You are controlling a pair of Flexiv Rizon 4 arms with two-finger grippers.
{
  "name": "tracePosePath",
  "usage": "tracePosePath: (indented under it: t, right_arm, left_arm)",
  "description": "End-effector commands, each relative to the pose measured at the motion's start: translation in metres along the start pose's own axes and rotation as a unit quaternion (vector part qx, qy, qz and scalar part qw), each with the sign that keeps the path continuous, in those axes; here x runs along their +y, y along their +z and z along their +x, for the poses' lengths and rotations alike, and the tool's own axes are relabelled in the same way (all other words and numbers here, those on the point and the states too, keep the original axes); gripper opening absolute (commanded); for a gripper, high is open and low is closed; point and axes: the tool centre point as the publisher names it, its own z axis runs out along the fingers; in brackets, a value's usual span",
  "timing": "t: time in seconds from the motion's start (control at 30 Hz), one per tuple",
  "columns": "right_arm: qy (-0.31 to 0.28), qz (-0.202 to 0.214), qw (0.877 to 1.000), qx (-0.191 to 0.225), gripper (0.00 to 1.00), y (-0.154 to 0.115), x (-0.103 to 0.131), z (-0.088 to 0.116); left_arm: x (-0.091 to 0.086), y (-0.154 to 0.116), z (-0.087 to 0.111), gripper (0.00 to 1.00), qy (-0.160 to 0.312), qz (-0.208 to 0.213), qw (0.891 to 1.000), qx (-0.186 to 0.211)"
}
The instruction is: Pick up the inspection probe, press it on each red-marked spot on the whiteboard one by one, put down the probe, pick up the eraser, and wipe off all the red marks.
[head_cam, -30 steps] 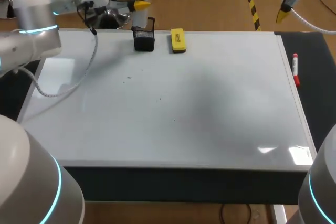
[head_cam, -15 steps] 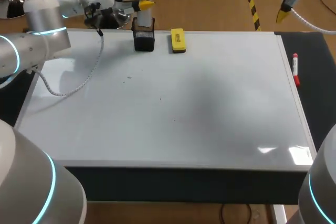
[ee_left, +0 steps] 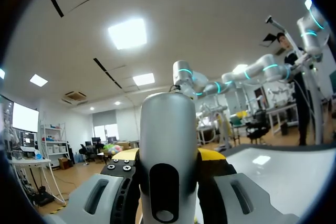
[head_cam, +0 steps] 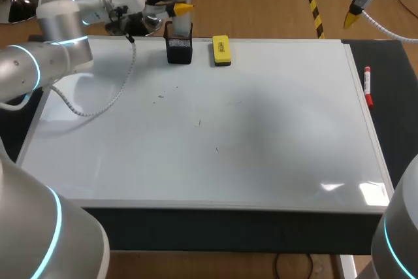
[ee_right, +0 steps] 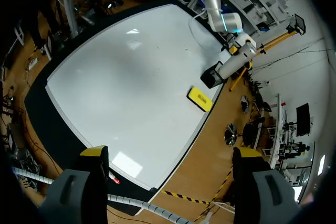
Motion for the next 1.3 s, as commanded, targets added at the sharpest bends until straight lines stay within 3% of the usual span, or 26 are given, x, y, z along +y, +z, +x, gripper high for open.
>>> tracePosePath:
  t: [0.03,1.3]
  right_arm:
    - [-0.001,0.001,1.0,0.002,1.0,-0.001,0.0,0.0]
    - [-0.001,0.001,1.0,0.002,1.0,-0.001,0.0,0.0]
  left_arm:
    - [0.007,-0.007,-0.005,0.0,-0.004,0.006,1.0,0.013]
    - [0.055,-0.035,-0.004,0.0,-0.049,-0.006,0.999,-0.01]
